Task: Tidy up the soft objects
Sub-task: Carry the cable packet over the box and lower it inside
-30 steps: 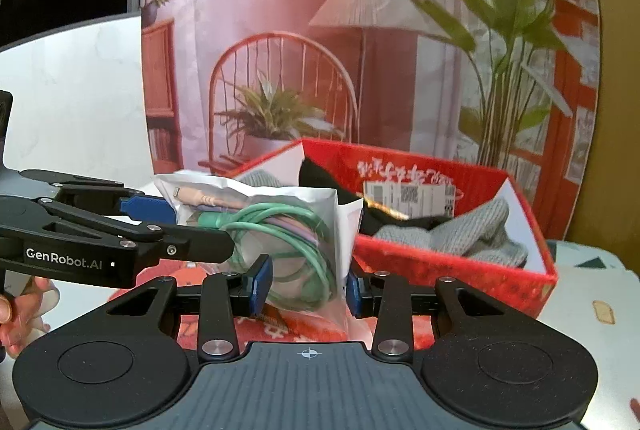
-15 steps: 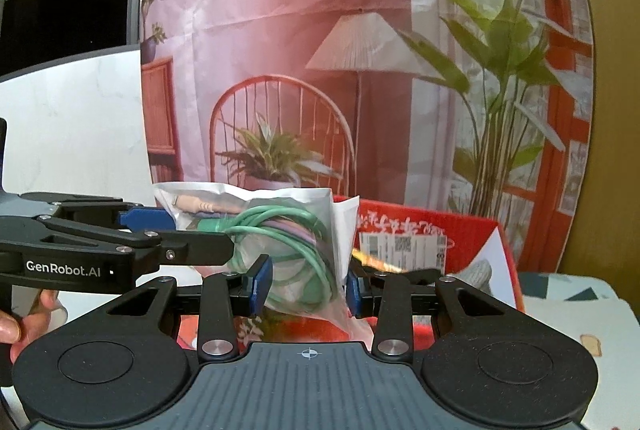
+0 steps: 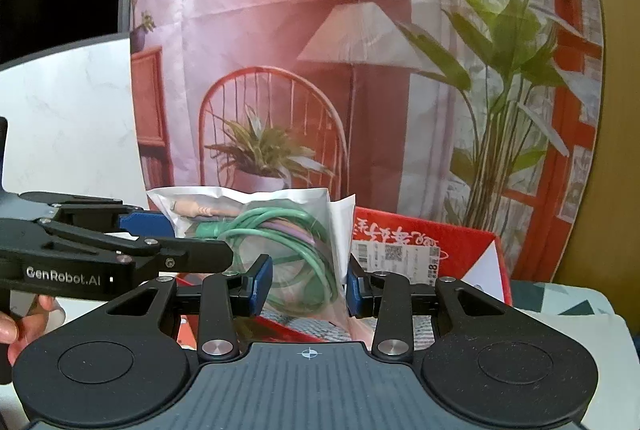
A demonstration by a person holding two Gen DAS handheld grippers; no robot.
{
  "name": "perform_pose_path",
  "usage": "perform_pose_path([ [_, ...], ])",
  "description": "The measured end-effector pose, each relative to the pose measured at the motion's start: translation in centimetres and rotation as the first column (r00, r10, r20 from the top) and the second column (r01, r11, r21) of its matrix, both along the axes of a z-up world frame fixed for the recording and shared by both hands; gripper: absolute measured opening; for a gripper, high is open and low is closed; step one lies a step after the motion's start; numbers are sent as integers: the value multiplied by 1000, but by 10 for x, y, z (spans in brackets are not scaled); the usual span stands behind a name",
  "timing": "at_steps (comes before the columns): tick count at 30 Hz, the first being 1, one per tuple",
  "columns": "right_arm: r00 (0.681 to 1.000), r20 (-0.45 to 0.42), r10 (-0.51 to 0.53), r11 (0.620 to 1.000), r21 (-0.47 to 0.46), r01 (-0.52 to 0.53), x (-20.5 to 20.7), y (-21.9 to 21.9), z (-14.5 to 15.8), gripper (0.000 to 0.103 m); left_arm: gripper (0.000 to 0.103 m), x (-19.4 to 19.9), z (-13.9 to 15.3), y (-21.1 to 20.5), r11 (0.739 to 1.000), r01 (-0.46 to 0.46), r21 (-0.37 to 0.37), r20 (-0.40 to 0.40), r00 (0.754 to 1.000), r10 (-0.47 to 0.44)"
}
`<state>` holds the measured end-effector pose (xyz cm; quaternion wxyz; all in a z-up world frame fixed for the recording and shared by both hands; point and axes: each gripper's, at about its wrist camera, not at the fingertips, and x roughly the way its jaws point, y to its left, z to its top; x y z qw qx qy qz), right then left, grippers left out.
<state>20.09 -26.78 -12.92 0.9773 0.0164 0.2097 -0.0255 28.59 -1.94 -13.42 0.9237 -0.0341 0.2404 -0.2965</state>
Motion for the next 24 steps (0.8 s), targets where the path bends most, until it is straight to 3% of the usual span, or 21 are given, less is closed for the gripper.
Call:
perform_pose_path([
  [10, 995, -95, -17, 999, 45, 22, 30, -20, -11, 35, 56, 41, -18, -7, 1000, 4, 22, -128, 992, -1],
  [24, 975, -213, -63, 979, 176, 102, 73, -49, -46, 36, 56, 84, -48, -23, 994, -30, 105, -201, 978, 51],
])
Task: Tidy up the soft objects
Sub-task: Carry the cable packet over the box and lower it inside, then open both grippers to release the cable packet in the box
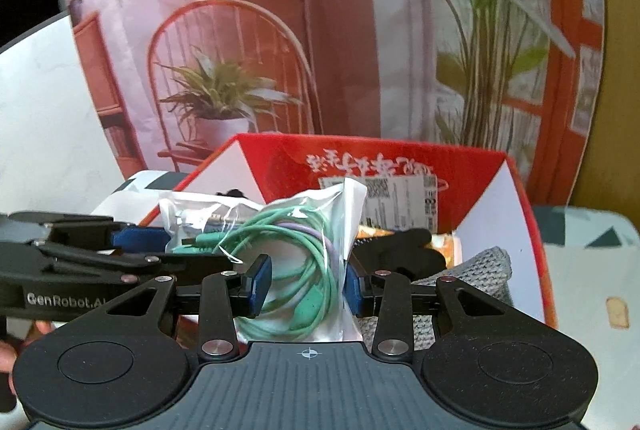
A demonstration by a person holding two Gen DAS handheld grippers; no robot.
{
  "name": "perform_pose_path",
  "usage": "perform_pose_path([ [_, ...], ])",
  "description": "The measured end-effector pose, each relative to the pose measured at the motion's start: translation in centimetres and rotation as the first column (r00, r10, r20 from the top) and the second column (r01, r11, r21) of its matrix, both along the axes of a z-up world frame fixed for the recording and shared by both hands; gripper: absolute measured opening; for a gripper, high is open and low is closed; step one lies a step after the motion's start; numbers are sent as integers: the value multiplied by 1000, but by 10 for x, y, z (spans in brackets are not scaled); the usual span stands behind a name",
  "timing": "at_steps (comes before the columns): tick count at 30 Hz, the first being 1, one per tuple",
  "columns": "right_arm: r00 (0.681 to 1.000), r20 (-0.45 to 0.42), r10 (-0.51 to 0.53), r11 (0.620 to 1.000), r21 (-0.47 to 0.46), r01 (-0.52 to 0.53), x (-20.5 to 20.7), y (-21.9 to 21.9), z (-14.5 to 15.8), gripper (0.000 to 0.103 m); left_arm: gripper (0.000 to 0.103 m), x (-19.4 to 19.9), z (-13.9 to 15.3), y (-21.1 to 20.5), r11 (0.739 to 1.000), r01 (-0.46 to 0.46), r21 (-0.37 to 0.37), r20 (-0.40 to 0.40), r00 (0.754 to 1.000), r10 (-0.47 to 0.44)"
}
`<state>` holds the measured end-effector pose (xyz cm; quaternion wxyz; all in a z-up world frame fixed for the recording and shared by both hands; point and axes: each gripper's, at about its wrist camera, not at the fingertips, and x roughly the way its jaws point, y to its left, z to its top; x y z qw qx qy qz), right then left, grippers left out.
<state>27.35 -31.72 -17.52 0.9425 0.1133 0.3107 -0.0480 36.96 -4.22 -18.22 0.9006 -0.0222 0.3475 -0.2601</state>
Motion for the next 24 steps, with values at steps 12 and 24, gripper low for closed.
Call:
perform_pose_path([
  [12, 990, -128, -64, 996, 48, 70, 31, -16, -21, 42, 71, 5, 0, -1, 996, -72, 50, 70, 995, 69],
  [24, 977, -185, -107, 994, 10, 111, 27, -14, -24, 46, 99, -9, 18, 8, 988, -137, 73, 140, 982, 126],
])
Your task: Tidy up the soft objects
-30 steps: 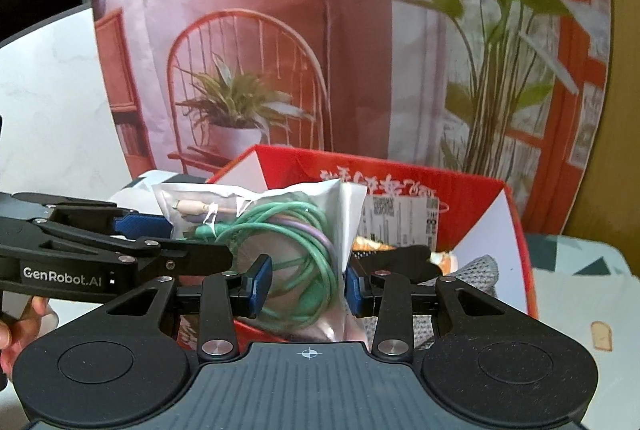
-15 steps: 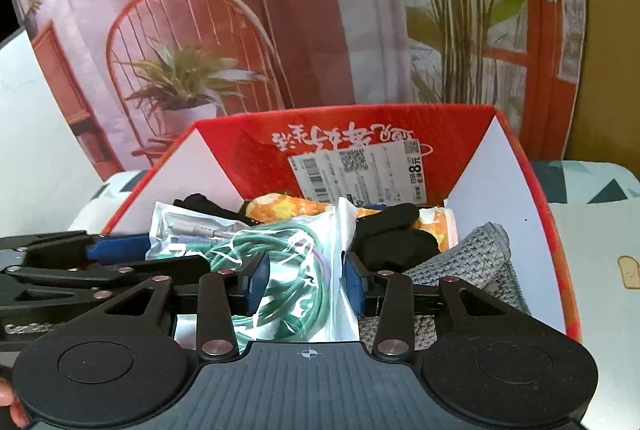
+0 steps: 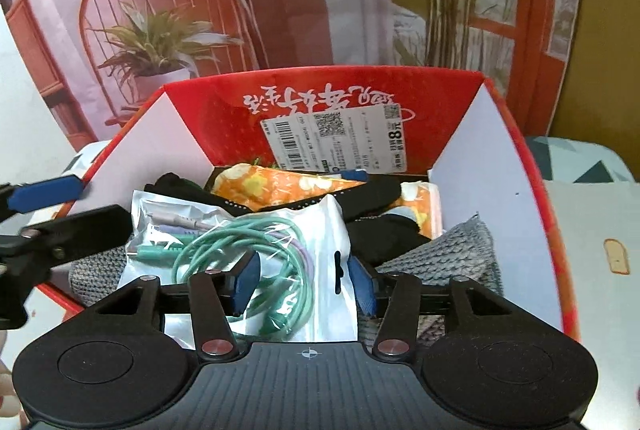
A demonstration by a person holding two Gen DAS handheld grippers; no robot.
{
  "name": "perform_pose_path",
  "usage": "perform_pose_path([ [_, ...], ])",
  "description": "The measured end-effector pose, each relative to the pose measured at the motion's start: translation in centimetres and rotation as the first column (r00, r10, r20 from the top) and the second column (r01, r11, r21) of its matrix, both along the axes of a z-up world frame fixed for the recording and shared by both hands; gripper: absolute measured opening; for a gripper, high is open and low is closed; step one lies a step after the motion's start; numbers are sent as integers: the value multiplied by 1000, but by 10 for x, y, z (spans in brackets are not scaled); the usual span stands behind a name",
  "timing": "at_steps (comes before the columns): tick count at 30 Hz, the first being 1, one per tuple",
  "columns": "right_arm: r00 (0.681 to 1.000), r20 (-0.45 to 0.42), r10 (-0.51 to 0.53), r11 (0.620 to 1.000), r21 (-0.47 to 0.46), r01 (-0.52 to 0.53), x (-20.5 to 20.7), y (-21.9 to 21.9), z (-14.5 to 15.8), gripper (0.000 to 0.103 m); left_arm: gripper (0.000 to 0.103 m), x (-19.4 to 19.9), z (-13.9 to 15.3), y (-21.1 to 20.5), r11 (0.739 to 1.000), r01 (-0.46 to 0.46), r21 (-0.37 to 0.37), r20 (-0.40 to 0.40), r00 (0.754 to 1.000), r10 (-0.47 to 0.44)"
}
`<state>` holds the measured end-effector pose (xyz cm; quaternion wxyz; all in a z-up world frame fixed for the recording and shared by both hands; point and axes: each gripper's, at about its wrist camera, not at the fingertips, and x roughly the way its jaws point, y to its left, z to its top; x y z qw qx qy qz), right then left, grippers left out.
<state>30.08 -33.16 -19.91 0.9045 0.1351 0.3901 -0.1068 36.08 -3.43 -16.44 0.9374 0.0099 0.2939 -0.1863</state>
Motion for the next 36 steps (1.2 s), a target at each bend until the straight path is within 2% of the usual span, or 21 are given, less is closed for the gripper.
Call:
perform_pose_path([
  [5, 1000, 30, -1, 999, -32, 2, -13, 3, 11, 53, 102, -11, 6, 5, 999, -36, 16, 12, 999, 36],
  [14, 996, 89, -25, 997, -70, 31, -37, 1, 33, 75, 103, -29, 17, 15, 993, -115, 18, 22, 993, 114],
  [18, 993, 112, -25, 996, -87, 35, -47, 3, 43, 95, 103, -36, 23, 17, 990, -140, 24, 22, 990, 139],
  [21, 991, 131, -21, 994, -102, 34, -55, 8, 51, 102, 103, -47, 29, 17, 988, -149, 40, 46, 988, 147],
  [29, 987, 161, -27, 991, -127, 48, -79, 20, 72, 102, 103, -77, 51, 21, 965, -248, 85, 120, 964, 237],
  [33, 980, 194, -46, 988, -135, 73, -99, 29, 85, 103, 103, -100, 66, 22, 958, -268, 105, 156, 955, 251],
  [36, 975, 208, -73, 980, -166, 108, -114, 39, 97, 103, 103, -122, 80, 22, 961, -263, 86, 183, 952, 245],
])
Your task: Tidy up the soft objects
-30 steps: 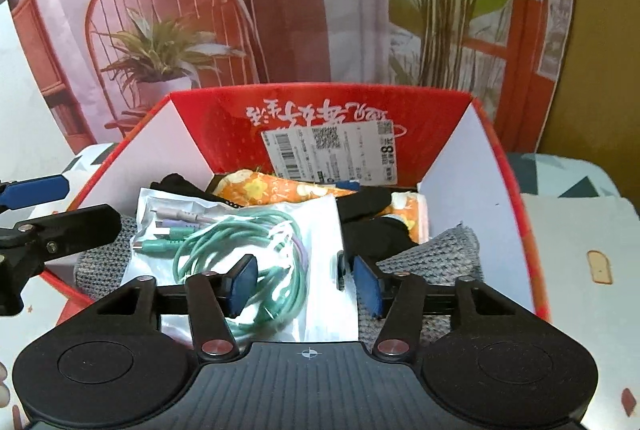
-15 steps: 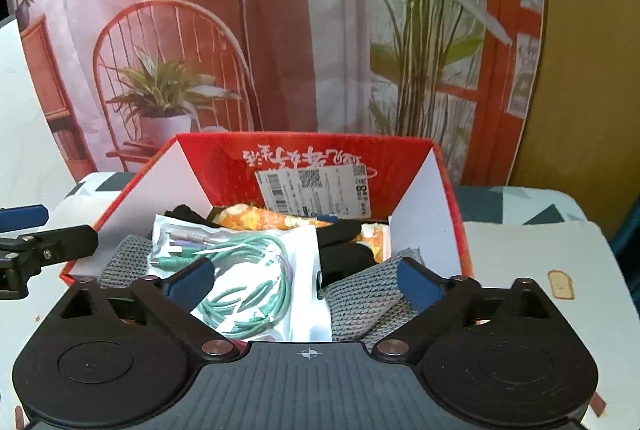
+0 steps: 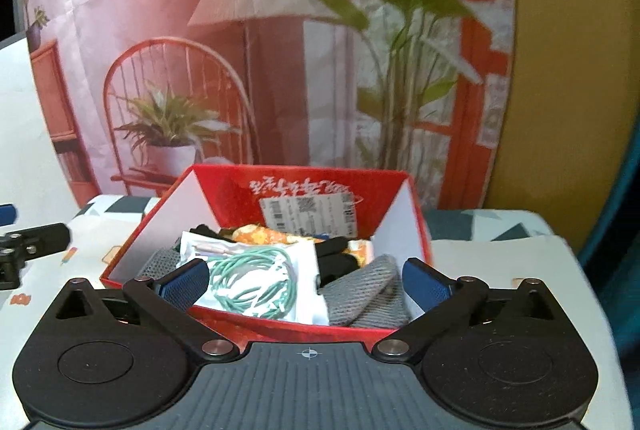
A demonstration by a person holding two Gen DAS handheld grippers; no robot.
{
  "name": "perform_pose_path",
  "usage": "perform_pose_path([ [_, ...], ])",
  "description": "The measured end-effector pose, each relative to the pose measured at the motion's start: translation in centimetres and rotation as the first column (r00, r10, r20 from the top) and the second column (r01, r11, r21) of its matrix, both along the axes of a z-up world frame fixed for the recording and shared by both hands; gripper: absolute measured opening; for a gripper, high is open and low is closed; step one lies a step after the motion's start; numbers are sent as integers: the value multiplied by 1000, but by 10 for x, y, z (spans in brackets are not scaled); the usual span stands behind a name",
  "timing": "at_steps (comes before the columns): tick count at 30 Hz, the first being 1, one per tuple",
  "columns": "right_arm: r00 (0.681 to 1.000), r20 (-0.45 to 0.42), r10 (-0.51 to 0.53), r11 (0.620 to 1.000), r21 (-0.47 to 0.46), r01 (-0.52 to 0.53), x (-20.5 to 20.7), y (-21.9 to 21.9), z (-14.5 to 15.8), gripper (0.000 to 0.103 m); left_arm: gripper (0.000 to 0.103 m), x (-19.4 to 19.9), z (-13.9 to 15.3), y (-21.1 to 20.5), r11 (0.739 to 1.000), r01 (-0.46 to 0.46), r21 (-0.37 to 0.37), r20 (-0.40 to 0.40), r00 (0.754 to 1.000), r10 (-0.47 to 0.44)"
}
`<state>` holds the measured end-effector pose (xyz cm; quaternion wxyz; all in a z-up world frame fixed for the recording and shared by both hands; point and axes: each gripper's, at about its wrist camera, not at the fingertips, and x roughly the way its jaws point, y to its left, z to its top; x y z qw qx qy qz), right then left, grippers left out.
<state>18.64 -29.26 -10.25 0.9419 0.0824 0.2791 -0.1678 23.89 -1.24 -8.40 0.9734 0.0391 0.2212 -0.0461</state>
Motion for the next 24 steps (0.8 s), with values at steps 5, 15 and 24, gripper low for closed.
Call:
perform_pose_path([
  [5, 999, 45, -5, 1000, 5, 5, -34, 17, 24, 103, 103, -48, 28, 0, 999, 22, -32, 66, 998, -20],
  [15, 992, 124, -16, 996, -85, 26, -114, 63, 91, 103, 103, -138, 76, -9, 998, 65, -28, 145, 988, -60],
  [24, 973, 228, -25, 994, -99, 49, -181, 91, 136, 103, 103, -205, 101, -16, 999, 37, 28, 225, 973, -43],
])
